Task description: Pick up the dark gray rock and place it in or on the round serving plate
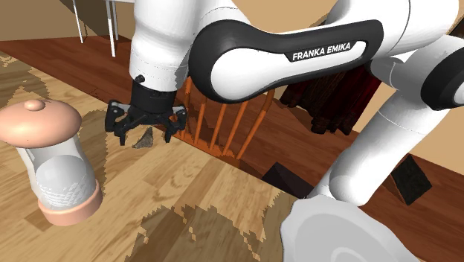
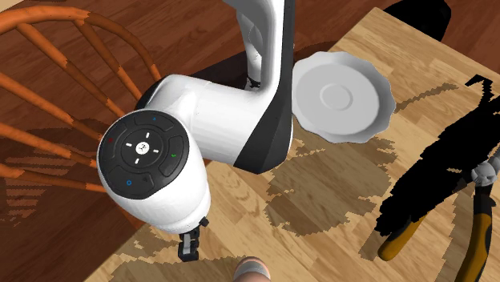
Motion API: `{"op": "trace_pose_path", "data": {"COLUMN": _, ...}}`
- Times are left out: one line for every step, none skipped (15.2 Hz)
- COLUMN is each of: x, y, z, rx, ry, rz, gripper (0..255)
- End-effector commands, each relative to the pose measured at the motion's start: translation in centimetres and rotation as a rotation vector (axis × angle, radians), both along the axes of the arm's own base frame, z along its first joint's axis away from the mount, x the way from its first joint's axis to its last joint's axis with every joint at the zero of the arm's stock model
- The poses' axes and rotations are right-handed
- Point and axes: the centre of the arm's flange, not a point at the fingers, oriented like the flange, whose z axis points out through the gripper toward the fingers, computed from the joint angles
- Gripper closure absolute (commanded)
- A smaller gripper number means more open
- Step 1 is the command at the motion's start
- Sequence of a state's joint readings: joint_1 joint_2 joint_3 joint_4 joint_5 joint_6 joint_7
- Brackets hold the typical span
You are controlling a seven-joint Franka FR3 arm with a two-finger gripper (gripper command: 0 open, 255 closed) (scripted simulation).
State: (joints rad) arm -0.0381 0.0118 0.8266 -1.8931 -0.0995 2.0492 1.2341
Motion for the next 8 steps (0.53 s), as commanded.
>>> {"op": "trace_pose_path", "data": {"x": 0.00, "y": 0.00, "z": 0.00, "rx": 0.000, "ry": 0.000, "rz": 0.000, "gripper": 255}}
{"op": "trace_pose_path", "data": {"x": 0.00, "y": 0.00, "z": 0.00, "rx": 0.000, "ry": 0.000, "rz": 0.000, "gripper": 255}}
{"op": "trace_pose_path", "data": {"x": 0.00, "y": 0.00, "z": 0.00, "rx": 0.000, "ry": 0.000, "rz": 0.000, "gripper": 255}}
{"op": "trace_pose_path", "data": {"x": 0.00, "y": 0.00, "z": 0.00, "rx": 0.000, "ry": 0.000, "rz": 0.000, "gripper": 255}}
{"op": "trace_pose_path", "data": {"x": -0.03, "y": -0.01, "z": -0.01, "rx": 0.000, "ry": 0.000, "rz": 0.000, "gripper": 255}}
{"op": "trace_pose_path", "data": {"x": -0.09, "y": -0.10, "z": -0.08, "rx": 0.000, "ry": 0.000, "rz": 0.000, "gripper": 255}}
{"op": "trace_pose_path", "data": {"x": -0.06, "y": -0.19, "z": -0.07, "rx": 0.000, "ry": 0.000, "rz": 0.000, "gripper": 255}}
{"op": "trace_pose_path", "data": {"x": -0.03, "y": -0.14, "z": 0.09, "rx": 0.000, "ry": 0.000, "rz": 0.000, "gripper": 255}}
